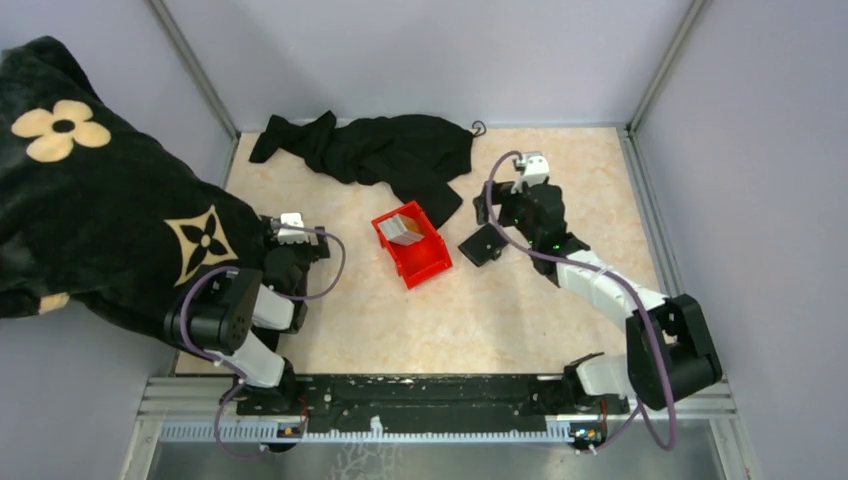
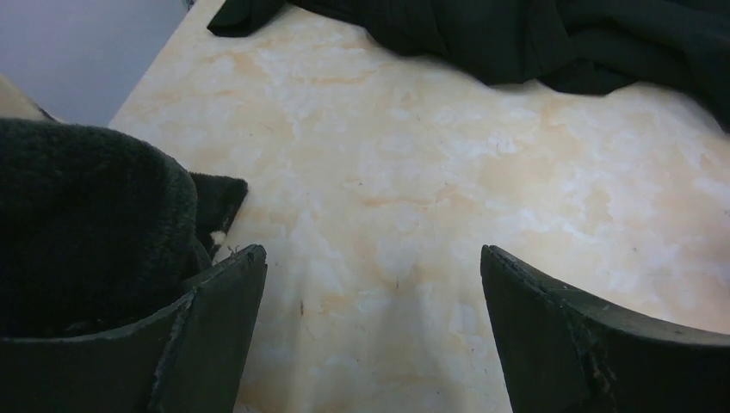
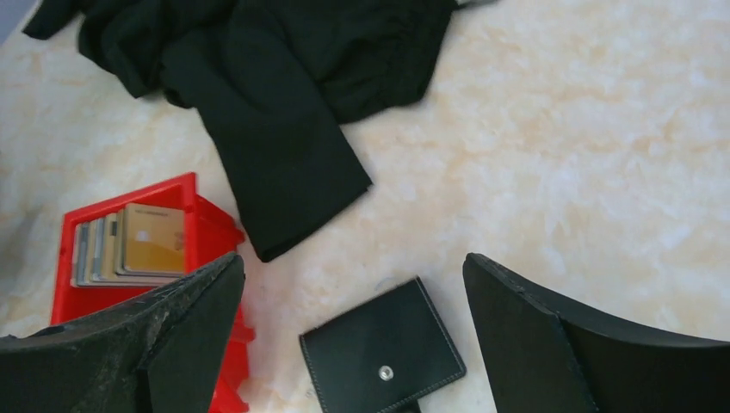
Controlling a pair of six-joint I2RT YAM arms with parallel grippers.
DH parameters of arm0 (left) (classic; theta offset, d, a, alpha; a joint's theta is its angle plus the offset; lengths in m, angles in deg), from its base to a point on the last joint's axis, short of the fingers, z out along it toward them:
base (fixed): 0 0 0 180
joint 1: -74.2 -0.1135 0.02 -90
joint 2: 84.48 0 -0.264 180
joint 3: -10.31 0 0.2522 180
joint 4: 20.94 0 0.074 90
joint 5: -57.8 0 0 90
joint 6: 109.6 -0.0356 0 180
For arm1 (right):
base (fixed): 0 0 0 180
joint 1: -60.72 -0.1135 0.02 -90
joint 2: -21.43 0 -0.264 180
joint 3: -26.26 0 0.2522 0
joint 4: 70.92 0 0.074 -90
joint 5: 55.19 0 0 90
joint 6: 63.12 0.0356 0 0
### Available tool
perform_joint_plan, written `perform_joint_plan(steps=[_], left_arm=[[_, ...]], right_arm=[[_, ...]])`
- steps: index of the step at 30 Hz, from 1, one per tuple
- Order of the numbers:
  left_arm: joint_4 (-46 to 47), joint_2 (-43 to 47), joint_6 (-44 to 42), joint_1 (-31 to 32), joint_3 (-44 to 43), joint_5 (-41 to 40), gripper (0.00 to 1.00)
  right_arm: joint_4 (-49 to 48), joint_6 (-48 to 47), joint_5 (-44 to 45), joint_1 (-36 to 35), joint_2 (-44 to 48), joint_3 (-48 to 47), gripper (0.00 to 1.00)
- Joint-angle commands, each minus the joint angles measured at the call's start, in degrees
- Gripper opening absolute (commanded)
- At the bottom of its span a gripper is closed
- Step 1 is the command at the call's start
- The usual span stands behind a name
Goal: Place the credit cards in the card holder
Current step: Pick up the credit card from the storage box.
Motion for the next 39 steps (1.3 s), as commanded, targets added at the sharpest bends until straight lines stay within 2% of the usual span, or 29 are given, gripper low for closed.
perform_joint_plan(steps=[1,4,7,10,13,16,19,21,25,30,33,39], left_arm=[[-0.5,5.7,0.4,0.0,0.4,-2.3,1.0],[-14.2,13.5,1.9,0.2,-4.0,-5.1,1.0],[-26.8,22.3,10.8,0.1,-8.4,-5.3,1.0],[-30.7,26.3,16.7,0.1,-10.4,0.5,1.0],[-39.2,29.5,21.9,0.1,-13.7,4.2,1.0],[-42.9,31.5,24.9,0.3,-14.2,7.6,1.0],[-46.6,33.2,29.3,1.5,-14.3,7.1,1.0],[-48.9,33.5,29.7,4.7,-14.7,4.9,1.0],[-53.5,30.5,26.4,15.7,-17.5,-6.9,1.0],[-59.5,23.7,28.6,23.5,-22.1,-12.8,1.0],[-60.1,19.9,29.1,26.9,-23.5,-15.0,1.0],[-59.8,15.5,31.7,28.8,-25.0,-14.1,1.0]], right_arm=[[-6.6,-10.3,12.2,-5.4,4.8,-2.9,0.99],[-15.6,-7.2,14.7,-5.5,6.3,1.4,0.99],[-29.7,-7.1,9.8,-5.3,7.0,7.3,0.99],[-22.2,-3.2,6.5,-4.4,5.6,2.9,0.99],[-13.5,-2.8,2.3,-4.2,3.7,-2.3,0.99],[-12.0,-1.2,2.0,-4.2,4.7,-1.9,0.98],[-11.2,-0.8,2.3,-4.2,5.4,-1.0,0.97],[-8.7,-0.8,2.3,-4.3,5.1,-1.6,0.96],[0.2,-0.4,4.8,-4.5,3.4,-4.3,0.93],[8.0,2.2,8.6,-4.7,2.4,-5.0,0.91],[9.7,4.6,8.9,-4.9,1.8,-4.4,0.9],[9.8,10.7,7.4,-5.0,1.3,-2.1,0.88]])
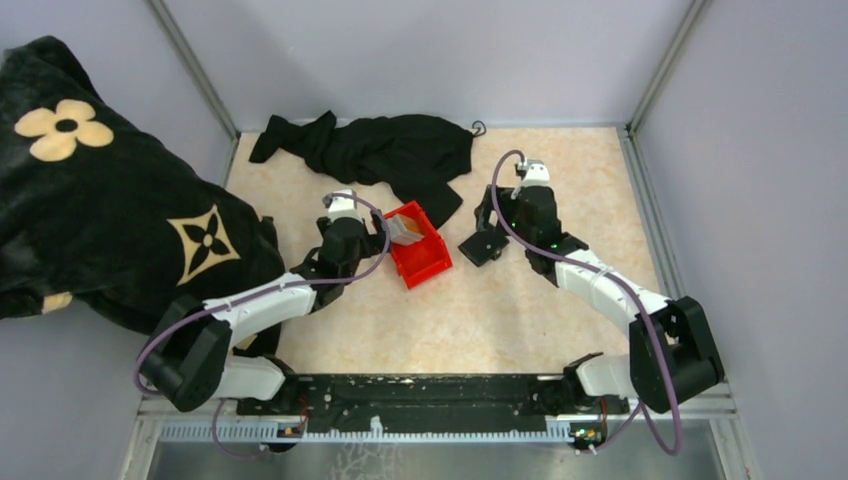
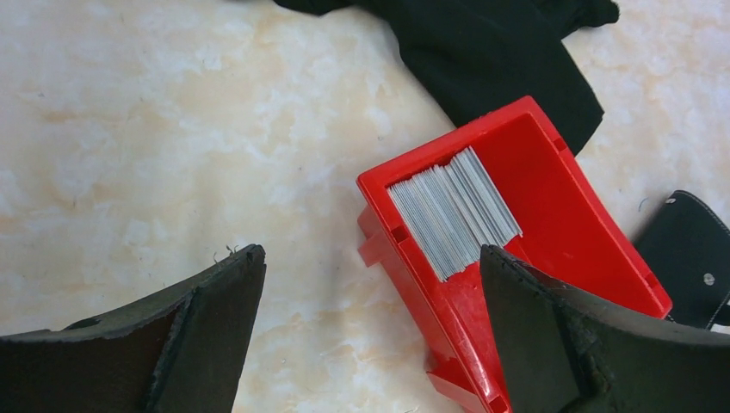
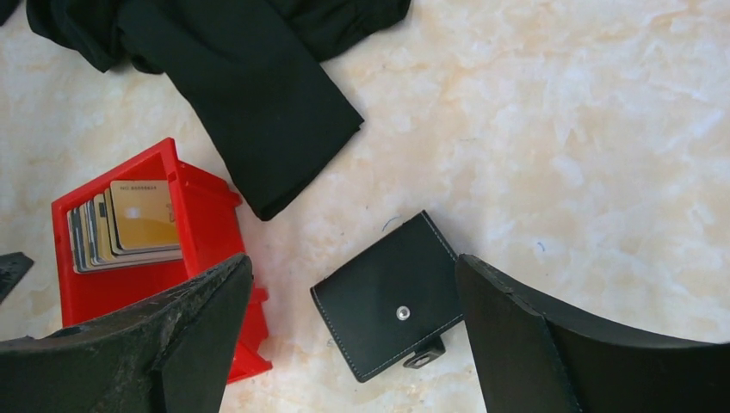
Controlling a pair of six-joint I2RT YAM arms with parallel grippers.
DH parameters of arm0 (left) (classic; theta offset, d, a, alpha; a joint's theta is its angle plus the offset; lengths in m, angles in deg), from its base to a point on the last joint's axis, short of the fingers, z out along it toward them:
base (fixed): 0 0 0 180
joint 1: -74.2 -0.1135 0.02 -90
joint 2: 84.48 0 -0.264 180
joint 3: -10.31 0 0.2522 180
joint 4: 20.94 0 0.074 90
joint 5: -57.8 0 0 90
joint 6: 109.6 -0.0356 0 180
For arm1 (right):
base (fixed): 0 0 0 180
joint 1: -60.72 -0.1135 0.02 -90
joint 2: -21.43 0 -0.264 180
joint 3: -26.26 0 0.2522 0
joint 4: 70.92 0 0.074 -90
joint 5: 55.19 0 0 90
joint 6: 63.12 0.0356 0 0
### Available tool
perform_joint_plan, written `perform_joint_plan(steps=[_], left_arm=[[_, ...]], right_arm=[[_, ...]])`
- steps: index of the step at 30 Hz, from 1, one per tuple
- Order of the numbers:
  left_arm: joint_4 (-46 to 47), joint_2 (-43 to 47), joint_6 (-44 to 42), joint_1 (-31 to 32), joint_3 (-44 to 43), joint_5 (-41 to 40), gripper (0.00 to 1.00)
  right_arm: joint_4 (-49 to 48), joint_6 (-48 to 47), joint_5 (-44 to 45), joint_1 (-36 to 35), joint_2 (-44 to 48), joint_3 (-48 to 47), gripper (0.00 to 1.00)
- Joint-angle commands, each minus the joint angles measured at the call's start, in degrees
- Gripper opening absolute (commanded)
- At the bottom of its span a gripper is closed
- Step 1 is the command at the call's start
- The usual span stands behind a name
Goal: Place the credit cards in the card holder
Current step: Pick up the credit card from the storage box.
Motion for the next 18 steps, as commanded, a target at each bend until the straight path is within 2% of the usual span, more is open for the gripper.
perform_joint_plan(steps=[1,13,18], left_arm=[[-0.3,-2.0,2.4,1.1,-2.1,-1.5,1.0],[-0.1,-1.7,3.1,2.4,-2.5,1.3,1.0],[-0.1,-1.0,2.4,2.8,-2.5,2.1,1.0]], right_arm=[[-0.6,6.3,0.4,-0.3,-0.2,0.5,0.88],[-2.1,17.7,2.8,0.1,-1.5,4.7,0.85],[-5.0,21.8,0.1,2.3,-1.6,7.4,0.84]])
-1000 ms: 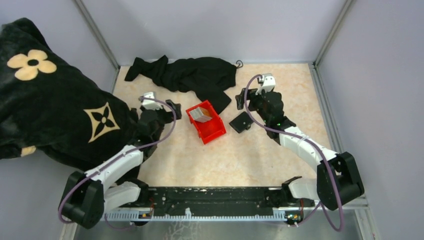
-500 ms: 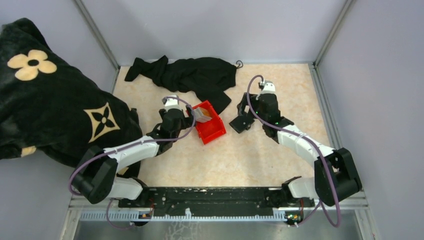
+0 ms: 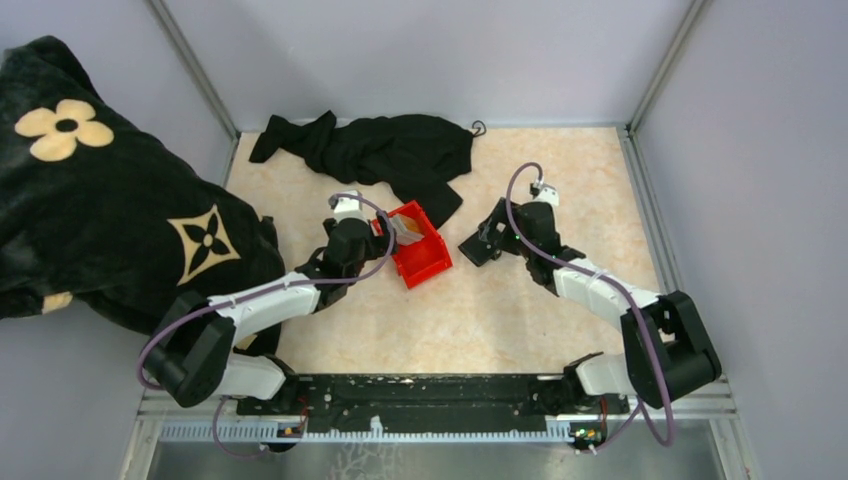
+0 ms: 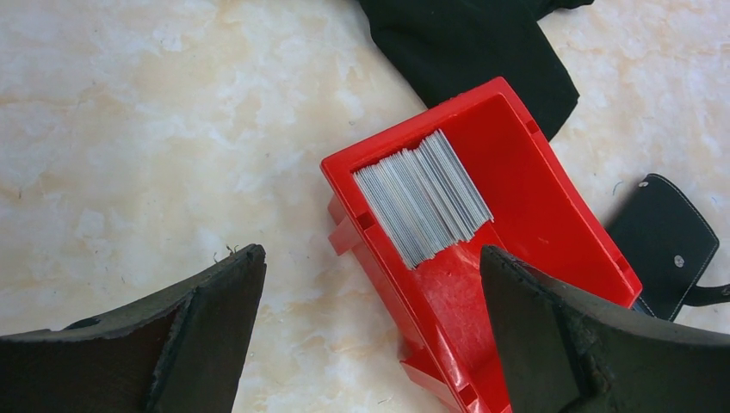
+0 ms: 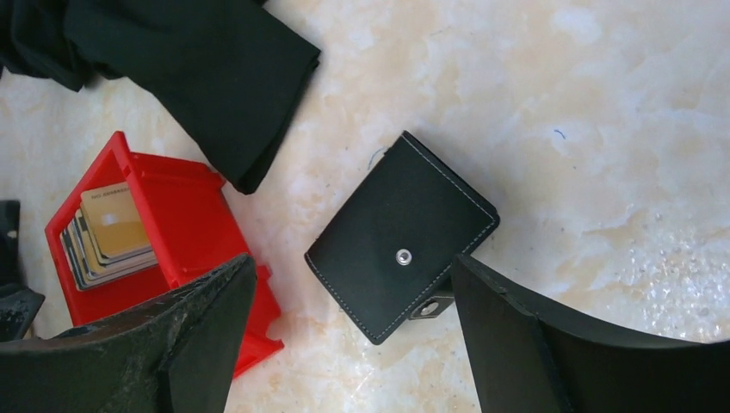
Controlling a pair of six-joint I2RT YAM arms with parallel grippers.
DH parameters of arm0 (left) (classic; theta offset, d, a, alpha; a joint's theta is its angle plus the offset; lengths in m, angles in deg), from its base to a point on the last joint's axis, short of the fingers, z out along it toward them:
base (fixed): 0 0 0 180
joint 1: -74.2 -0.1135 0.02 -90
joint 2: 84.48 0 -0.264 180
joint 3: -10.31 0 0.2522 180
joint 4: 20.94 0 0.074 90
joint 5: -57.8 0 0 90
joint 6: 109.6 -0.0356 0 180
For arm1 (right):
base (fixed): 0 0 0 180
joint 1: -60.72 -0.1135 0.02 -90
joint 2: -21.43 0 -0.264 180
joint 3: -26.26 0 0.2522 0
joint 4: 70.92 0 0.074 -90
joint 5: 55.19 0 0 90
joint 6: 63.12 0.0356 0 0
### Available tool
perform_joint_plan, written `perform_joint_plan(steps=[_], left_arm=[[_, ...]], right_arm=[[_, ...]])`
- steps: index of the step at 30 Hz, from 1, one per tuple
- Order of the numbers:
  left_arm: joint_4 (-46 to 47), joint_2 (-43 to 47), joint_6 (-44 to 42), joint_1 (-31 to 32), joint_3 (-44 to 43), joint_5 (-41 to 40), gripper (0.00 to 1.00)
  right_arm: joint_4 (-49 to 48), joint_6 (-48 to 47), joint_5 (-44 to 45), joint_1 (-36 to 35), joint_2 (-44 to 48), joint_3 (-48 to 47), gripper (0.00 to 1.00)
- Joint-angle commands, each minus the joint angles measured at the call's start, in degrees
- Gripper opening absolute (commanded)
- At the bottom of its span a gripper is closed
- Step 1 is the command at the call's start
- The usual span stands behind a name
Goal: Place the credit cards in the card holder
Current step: Pick up the credit card from the storage box.
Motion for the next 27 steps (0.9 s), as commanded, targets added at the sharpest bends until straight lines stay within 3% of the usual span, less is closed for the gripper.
perform_joint_plan(steps=[1,4,7,14,27], left_arm=[[0.3,1.5,-0.6,0.7,-1.6,1.2,1.0],[0.4,1.6,-0.7,0.8,-1.5,1.2,1.0],[0.7,1.6,-0.6,1.0,-1.3,0.8,1.0],[1.0,2.2,0.2,1.0,-0.5,-0.8,0.99],[-3.0,5.2,9.4,1.0,2.0,-6.1,0.97]], right_arm=[[-5.7,5.7,-2.4,2.7,-0.7,1.7,0.83],[-7.8,7.6,-4.8,3.8,-1.8,3.0,0.83],[-10.1,5.0,-8.5,3.7,-2.6,2.4,0.75],[-6.0,-0.7,-8.5,1.8,-2.6,-1.8,0.74],[2.1,-18.6,-16.9,-6.7,-10.1,-19.8,0.73]])
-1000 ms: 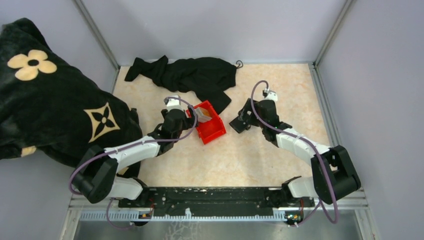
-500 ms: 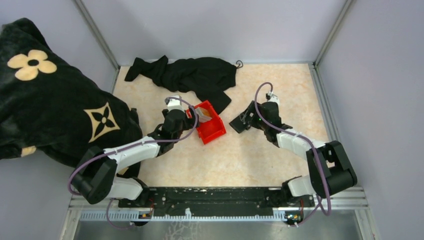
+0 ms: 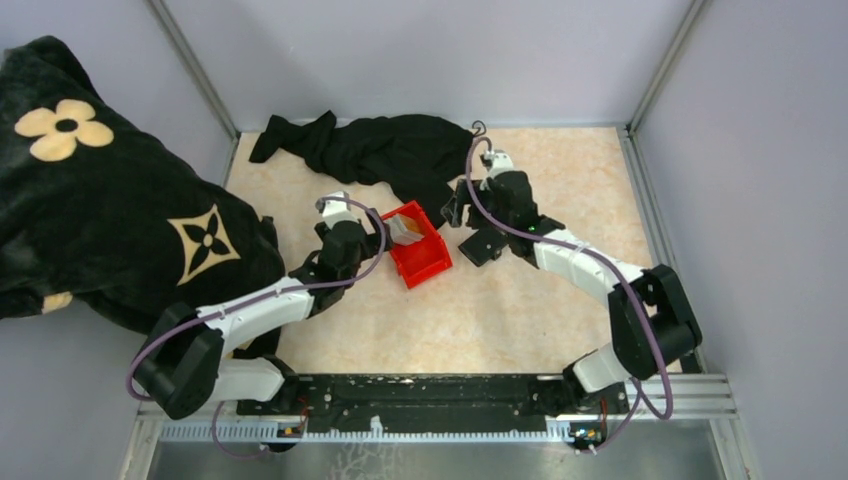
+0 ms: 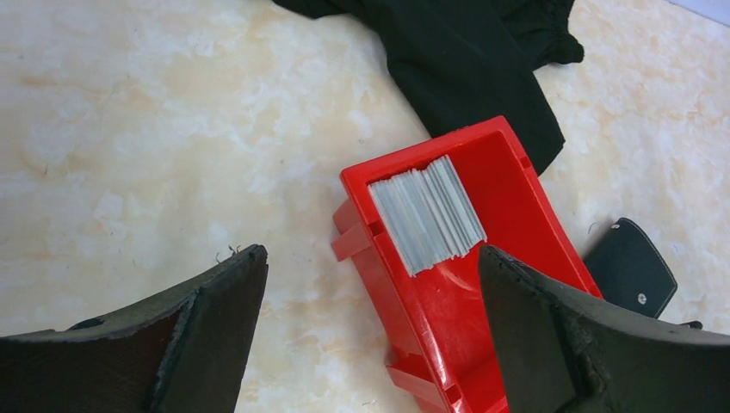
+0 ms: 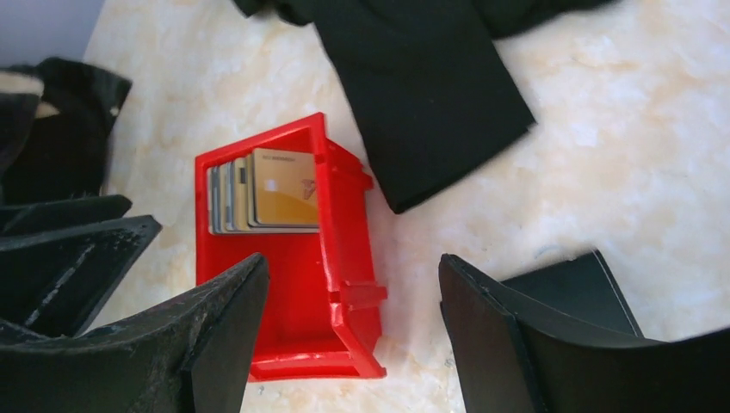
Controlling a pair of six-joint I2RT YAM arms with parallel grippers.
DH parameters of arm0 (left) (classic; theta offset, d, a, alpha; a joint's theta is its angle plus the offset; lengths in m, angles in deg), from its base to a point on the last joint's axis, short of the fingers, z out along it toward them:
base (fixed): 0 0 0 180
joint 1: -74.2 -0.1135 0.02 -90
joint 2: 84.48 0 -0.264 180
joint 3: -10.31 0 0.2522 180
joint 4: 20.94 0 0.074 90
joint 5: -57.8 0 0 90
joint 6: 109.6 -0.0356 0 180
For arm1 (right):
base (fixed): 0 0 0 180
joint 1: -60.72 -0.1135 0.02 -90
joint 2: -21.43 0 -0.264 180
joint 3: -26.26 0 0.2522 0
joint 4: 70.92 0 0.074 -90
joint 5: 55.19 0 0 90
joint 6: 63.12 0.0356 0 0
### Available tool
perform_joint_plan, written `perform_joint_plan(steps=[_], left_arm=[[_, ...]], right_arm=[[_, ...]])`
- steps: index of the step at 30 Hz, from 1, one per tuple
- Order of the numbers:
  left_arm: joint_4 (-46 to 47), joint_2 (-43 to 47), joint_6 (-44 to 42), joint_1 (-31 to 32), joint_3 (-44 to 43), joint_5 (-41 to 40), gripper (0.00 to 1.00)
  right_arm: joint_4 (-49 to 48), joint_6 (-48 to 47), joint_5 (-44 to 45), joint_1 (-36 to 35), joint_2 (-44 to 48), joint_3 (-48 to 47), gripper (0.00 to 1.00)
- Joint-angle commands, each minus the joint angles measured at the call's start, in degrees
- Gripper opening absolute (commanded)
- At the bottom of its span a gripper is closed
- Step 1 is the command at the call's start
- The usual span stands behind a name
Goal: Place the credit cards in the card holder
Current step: Pick up the credit card from the storage box.
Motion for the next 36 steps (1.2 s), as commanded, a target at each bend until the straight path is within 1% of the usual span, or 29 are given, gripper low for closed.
perform_joint_plan(steps=[1,7,14,21,27,36], left_arm=[[-3.0,1.3,6.0,0.4,1.2,-2.5,0.97],[-4.1,3.1,11.3,0.4,2.9,-3.0,0.95],[-4.8,4.8,13.7,0.3,4.3,-4.0,0.95],[-5.3,5.6,15.0,0.3,5.2,-4.2,0.95],[-5.0,5.9,15.6,0.2,6.0,-4.1,0.96],[-4.8,5.9,16.0,0.0,6.7,-4.4,0.95]], right_arm=[[4.1,-8.3,-3.7,-3.0,-3.9,-8.3,0.73],[9.2,-13.4,-5.8,-6.6,-10.3,-17.4,0.71],[15.2,-17.4,-5.7,-9.4,-18.7,-25.9,0.7],[18.4,-19.2,-7.2,-10.7,-24.0,-31.5,0.66],[20.2,-19.8,-8.7,-11.3,-27.6,-35.4,0.66],[21.1,-19.8,-10.5,-11.4,-31.7,-38.0,0.64]])
